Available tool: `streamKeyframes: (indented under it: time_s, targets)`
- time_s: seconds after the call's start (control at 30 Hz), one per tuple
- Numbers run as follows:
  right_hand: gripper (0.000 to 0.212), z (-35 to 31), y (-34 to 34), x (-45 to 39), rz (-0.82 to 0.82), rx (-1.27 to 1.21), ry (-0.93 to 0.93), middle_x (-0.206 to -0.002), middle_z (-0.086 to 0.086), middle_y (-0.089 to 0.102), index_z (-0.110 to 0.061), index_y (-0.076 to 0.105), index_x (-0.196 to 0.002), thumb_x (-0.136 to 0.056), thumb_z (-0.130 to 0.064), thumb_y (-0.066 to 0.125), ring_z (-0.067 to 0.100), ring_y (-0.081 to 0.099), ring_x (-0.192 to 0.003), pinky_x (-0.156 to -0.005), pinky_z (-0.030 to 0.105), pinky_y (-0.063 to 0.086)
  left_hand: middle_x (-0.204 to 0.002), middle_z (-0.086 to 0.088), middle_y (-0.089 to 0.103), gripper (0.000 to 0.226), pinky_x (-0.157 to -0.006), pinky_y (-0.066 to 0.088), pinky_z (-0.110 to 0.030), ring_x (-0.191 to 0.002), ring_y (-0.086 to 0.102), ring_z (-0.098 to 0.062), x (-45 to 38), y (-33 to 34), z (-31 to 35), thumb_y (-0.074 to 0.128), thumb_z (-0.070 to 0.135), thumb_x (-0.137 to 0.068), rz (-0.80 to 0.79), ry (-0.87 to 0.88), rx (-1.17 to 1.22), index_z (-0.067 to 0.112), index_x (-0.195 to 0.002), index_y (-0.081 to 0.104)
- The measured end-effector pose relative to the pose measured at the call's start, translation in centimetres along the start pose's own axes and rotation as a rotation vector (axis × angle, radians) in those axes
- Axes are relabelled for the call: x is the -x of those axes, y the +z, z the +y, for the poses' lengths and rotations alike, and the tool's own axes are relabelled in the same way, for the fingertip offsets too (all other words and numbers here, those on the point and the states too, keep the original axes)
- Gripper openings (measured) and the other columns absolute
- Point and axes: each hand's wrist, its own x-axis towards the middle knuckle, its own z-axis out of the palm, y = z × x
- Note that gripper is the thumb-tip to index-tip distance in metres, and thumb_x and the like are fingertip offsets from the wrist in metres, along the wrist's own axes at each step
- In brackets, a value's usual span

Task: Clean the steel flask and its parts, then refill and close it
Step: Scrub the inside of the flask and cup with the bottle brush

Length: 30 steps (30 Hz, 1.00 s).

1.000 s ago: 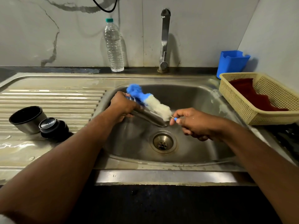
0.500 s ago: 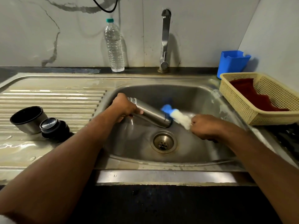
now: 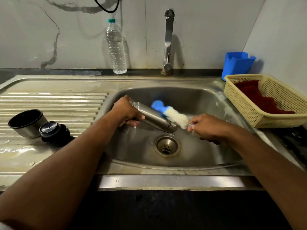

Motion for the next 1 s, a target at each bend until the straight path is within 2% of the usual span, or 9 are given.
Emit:
streamKeyframes:
  time_s: [0.1,0.23,0.3,0.4,0.47,0.6,0.67,0.87,1.0]
  targets:
    - [0.028,-1.1,0.1,0.5,-0.141,-0.259,-0.095,-0.058,0.0,0.048,-0.022,0.07,-0.103,-0.108,-0.023,0.043,0.01,0.029,-0.039,-0.042,0.017,0.023,-0.101,-0.021,0.075,0.069,-0.045,0.058,-0.032,-0.068,0.076,-0.031,0.1,0.0,0.0,0.093,0.003,-0.074,0.018,0.027,0.012,0.016,-0.13,0.054]
    - [0.02,-0.6,-0.1,0.5,0.074,0.207,0.028,-0.068,0.003,0.057,-0.011,0.068,-0.1,-0.101,-0.024,0.052,0.014,0.048,-0.048,-0.044,0.019,0.031,-0.094,-0.021,0.077,0.058,-0.058,0.065,-0.041,-0.07,0.078,-0.031,0.2,0.2,0.0,0.098,0.027,-0.072,0.046,0.004,-0.007,0.009,-0.116,0.064]
    - [0.019,-0.1,0.0,0.3,0.104,0.243,0.063,-0.071,0.006,0.061,-0.012,0.069,-0.102,-0.098,-0.023,0.054,0.016,0.05,-0.048,-0.043,0.02,0.034,-0.101,-0.018,0.073,0.053,-0.067,0.067,-0.049,-0.08,0.078,-0.033,0.3,0.3,0.1,0.098,0.022,-0.071,0.08,0.041,-0.002,0.011,-0.108,0.062]
    - [0.024,-0.8,0.3,0.4,-0.064,-0.158,-0.036,-0.061,0.003,0.051,-0.021,0.071,-0.1,-0.105,-0.022,0.047,0.011,0.032,-0.039,-0.042,0.017,0.025,-0.111,-0.014,0.068,0.065,-0.072,0.067,-0.05,-0.087,0.078,-0.031,0.6,0.4,0.4,0.098,0.012,-0.069,0.095,0.047,0.034,0.014,-0.119,0.058]
    - [0.028,-1.4,0.5,0.6,-0.14,-0.25,-0.083,-0.06,0.002,0.048,-0.021,0.07,-0.104,-0.107,-0.022,0.042,0.01,0.027,-0.039,-0.042,0.017,0.022,-0.112,-0.013,0.068,0.073,-0.072,0.067,-0.049,-0.084,0.078,-0.03,0.9,0.3,0.6,0.098,0.008,-0.067,0.104,0.033,0.036,0.015,-0.125,0.055]
    - [0.02,-0.6,0.3,0.5,0.034,0.161,0.071,-0.066,0.007,0.058,-0.013,0.068,-0.105,-0.098,-0.02,0.05,0.015,0.041,-0.042,-0.042,0.019,0.03,-0.109,-0.016,0.066,0.061,-0.072,0.067,-0.052,-0.082,0.076,-0.035,1.3,0.3,1.0,0.097,-0.003,-0.063,0.152,0.027,0.097,0.016,-0.104,0.056]
    - [0.02,-0.2,0.2,0.6,0.088,0.28,0.107,-0.069,0.007,0.06,-0.01,0.068,-0.103,-0.097,-0.021,0.052,0.016,0.047,-0.044,-0.039,0.018,0.032,-0.11,-0.014,0.066,0.065,-0.07,0.067,-0.051,-0.083,0.075,-0.034,1.4,0.3,1.0,0.098,-0.003,-0.061,0.17,0.025,0.101,0.017,-0.107,0.056]
    - [0.03,-1.6,0.7,0.4,-0.042,-0.233,-0.139,-0.059,0.003,0.048,-0.021,0.07,-0.099,-0.106,-0.02,0.042,0.01,0.027,-0.038,-0.042,0.016,0.022,-0.109,-0.007,0.064,0.077,-0.077,0.067,-0.05,-0.088,0.075,-0.029,1.2,0.0,0.7,0.1,0.01,-0.064,0.249,0.084,0.041,0.02,-0.125,0.054]
    - [0.019,-1.1,0.4,0.4,0.068,0.108,0.025,-0.063,0.006,0.054,-0.013,0.068,-0.099,-0.101,-0.02,0.05,0.015,0.039,-0.04,-0.041,0.018,0.028,-0.103,-0.003,0.059,0.07,-0.079,0.066,-0.048,-0.092,0.069,-0.023,1.1,0.1,0.7,0.098,0.011,-0.069,0.229,0.081,0.095,0.021,-0.12,0.052]
